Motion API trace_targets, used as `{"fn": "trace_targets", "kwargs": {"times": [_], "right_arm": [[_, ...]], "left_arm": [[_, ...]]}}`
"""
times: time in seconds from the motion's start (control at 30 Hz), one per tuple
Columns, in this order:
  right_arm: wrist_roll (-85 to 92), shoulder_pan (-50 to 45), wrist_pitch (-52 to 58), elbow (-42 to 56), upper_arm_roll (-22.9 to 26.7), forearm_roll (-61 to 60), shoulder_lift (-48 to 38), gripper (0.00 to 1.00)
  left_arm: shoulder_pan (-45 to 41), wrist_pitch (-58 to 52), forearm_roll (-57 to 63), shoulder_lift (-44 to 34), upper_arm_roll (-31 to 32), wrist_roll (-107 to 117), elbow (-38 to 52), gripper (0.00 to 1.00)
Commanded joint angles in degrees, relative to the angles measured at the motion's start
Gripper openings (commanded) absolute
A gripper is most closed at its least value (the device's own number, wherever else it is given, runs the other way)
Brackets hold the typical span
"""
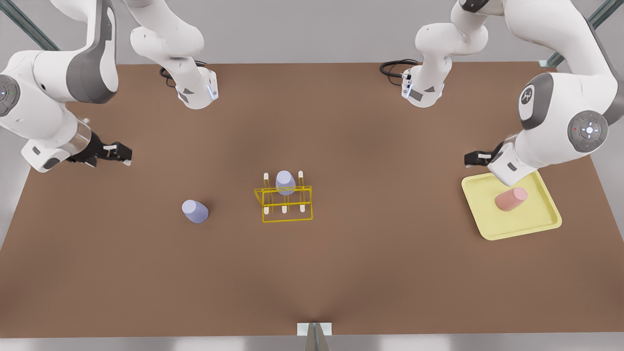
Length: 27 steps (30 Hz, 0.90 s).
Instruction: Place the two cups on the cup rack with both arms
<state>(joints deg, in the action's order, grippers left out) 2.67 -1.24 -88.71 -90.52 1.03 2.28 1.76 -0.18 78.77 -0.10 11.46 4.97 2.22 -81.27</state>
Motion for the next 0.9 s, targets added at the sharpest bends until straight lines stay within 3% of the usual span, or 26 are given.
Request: {"fn": "trace_targets", "kwargs": {"times": [0.0, 0.07, 0.13, 0.23, 0.37, 0.47, 0.6, 0.87], "right_arm": [[1.99, -1.40, -3.39, -0.01, 0.03, 0.71, 0.09, 1.00], [1.46, -1.40, -3.48, 0.16, 0.03, 0.01, 2.02, 1.00], [1.72, -2.19, -6.03, 0.87, -0.33, 0.18, 10.01, 1.00], [1.29, -3.24, -17.27, 0.25, -0.41, 0.10, 17.39, 1.00], [1.11, -4.47, -30.99, -4.93, -0.68, -0.26, 20.92, 1.00], [1.11, -4.47, -40.04, -11.87, -0.94, -0.34, 21.36, 1.00], [1.99, -4.47, -46.11, -17.76, -1.12, -3.16, 21.18, 1.00], [2.34, -5.35, -64.30, -31.74, -2.00, -2.81, 18.81, 1.00]], "left_arm": [[0.27, 3.49, 0.19, 0.76, 0.13, 1.39, -0.03, 1.00], [2.99, 3.32, -0.25, 2.86, -0.22, 1.13, 0.05, 1.00], [9.13, 10.43, 0.19, 9.19, -2.86, -11.26, -0.21, 1.00], [17.57, 20.71, 2.81, 14.82, -2.94, -27.50, -0.73, 1.00], [18.28, 27.66, 4.93, 19.39, -6.64, -31.31, -3.64, 1.00], [19.51, 27.75, 5.20, 17.81, -7.43, -31.22, -9.52, 1.00], [20.31, 36.27, 6.60, 16.05, -8.75, -31.22, -17.34, 1.00], [20.31, 43.57, 6.51, 17.64, -8.83, -30.87, -21.83, 1.00]]}}
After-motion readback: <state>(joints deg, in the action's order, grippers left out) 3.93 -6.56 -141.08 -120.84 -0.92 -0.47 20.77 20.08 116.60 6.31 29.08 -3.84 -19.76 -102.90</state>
